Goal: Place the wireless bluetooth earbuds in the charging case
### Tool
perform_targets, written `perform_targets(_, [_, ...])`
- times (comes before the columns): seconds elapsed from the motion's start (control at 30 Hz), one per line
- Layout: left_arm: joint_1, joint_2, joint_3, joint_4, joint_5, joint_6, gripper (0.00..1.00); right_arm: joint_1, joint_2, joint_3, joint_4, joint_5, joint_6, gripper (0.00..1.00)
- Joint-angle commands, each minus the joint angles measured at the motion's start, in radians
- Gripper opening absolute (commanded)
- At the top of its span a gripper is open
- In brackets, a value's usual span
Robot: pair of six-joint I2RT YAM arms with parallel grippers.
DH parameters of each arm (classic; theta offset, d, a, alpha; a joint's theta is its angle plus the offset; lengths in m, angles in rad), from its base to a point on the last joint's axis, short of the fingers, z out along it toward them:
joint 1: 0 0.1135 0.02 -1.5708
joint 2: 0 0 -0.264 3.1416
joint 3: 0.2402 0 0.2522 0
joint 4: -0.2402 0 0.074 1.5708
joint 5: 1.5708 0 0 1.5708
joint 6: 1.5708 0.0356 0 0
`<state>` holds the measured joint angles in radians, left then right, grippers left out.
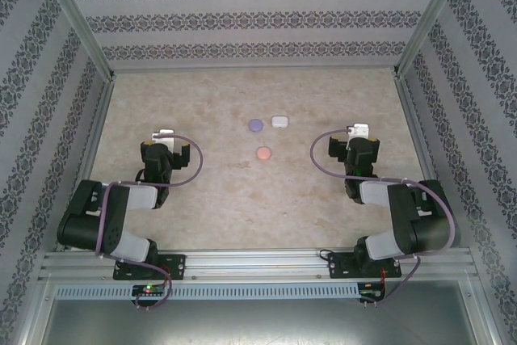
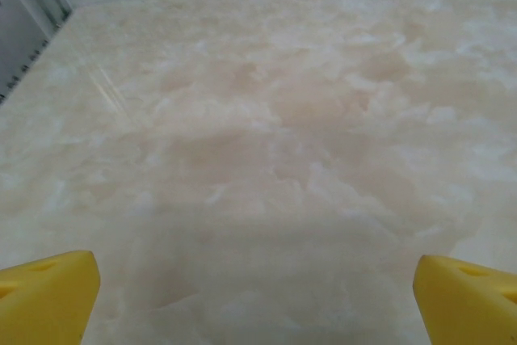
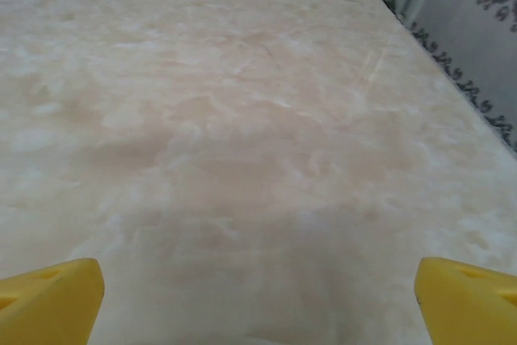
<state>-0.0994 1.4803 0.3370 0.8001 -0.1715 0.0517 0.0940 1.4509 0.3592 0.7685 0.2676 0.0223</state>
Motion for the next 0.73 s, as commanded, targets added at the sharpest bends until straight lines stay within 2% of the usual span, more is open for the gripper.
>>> perform_targets(0.0, [0.054,0.053,0.014,0.121,0.132,-0.02,1.0,-0.033,0.074,-0.009,0.24,-0.123,-0.009,0.98])
perform_targets(0.03, [0.055,0.087,0.019,0.155,0.151,-0.01,0.99,-0.036,0.083,0.003,0.213,-0.131,-0.003,0.98])
perform_targets(0.07, [0.062,0.087,0.045,0.1,0.161,-0.013,0.99,-0.054,0.056,0.029,0.111,-0.163,0.011,0.98])
perform_targets(0.1, [0.083,0.072,0.069,0.029,0.183,-0.032,0.99,-0.076,0.049,0.034,0.093,-0.2,0.022,0.98])
perform_targets(0.17, [0.12,0.081,0.088,0.006,0.242,-0.061,0.99,-0.082,0.068,0.02,0.148,-0.206,0.023,0.98])
perform_targets(0.4, [0.119,0.083,0.087,0.009,0.241,-0.062,0.99,-0.059,0.052,0.02,0.128,-0.174,0.002,0.98])
perform_targets(0.53, [0.119,0.086,0.087,0.012,0.239,-0.061,0.99,-0.078,0.064,0.043,0.098,-0.228,0.011,0.98])
perform_targets(0.7, [0.118,0.08,0.081,0.02,0.237,-0.056,1.0,-0.08,0.051,0.028,0.111,-0.235,0.006,0.98])
